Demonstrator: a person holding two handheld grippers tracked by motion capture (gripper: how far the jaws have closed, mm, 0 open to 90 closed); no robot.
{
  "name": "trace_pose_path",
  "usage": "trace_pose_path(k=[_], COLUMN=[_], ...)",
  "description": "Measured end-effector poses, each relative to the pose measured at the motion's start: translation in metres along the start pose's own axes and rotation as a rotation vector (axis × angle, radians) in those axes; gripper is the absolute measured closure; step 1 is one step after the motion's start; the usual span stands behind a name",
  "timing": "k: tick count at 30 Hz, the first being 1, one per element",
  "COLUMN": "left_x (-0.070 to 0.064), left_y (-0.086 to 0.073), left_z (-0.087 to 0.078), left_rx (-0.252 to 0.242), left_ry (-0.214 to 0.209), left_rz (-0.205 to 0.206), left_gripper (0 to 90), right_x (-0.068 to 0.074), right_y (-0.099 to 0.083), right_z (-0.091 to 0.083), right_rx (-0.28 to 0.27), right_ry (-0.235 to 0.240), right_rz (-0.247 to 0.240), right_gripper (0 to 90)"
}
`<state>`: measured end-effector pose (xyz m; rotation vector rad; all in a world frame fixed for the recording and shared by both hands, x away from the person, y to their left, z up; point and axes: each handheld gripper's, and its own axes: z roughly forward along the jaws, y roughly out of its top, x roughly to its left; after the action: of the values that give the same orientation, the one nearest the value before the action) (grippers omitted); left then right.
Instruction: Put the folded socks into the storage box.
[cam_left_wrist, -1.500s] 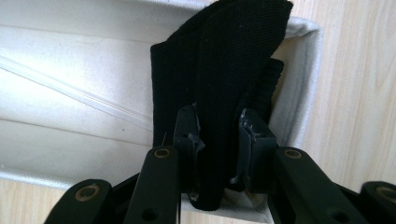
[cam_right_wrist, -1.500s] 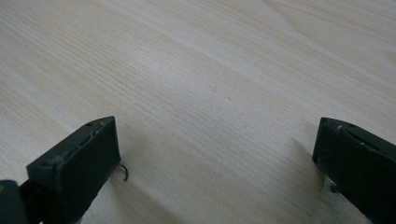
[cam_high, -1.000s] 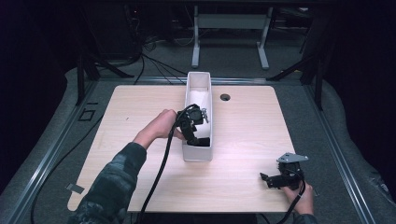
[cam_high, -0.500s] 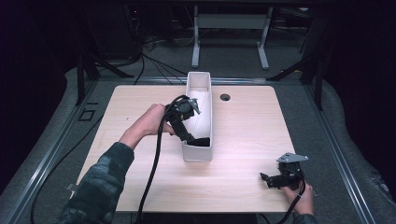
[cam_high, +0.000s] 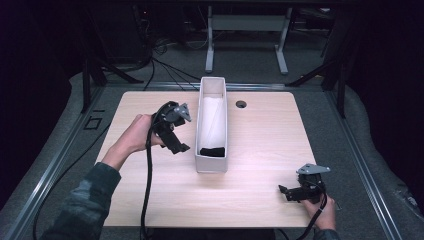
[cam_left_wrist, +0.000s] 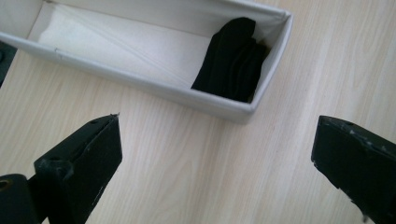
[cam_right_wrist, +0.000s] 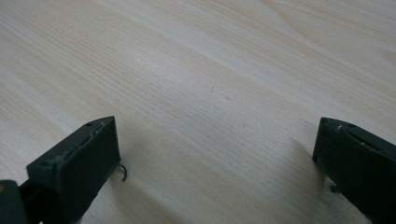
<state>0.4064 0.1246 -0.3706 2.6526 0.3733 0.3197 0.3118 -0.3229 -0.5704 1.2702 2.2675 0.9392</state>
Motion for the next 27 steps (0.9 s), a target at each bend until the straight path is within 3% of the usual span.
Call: trace_pose_path(k=[14, 27], left_x=[-0.006, -0.014], left_y=[-0.062, -0.120], left_z=[-0.011, 0.004], left_rx=[-0.018, -0.013], left_ry=[0.065, 0.074], left_rz=[-0.078, -0.165], left_gripper=[1.7, 1.2], right_x=[0.000, 0.000], right_y=[0.000, 0.000], right_z=[0.000, 0.000], right_rx=[0.002, 0.003], right_ry=[0.006, 0.000], right_rz=[-0.001, 0.002], right_gripper=[0.0, 0.0])
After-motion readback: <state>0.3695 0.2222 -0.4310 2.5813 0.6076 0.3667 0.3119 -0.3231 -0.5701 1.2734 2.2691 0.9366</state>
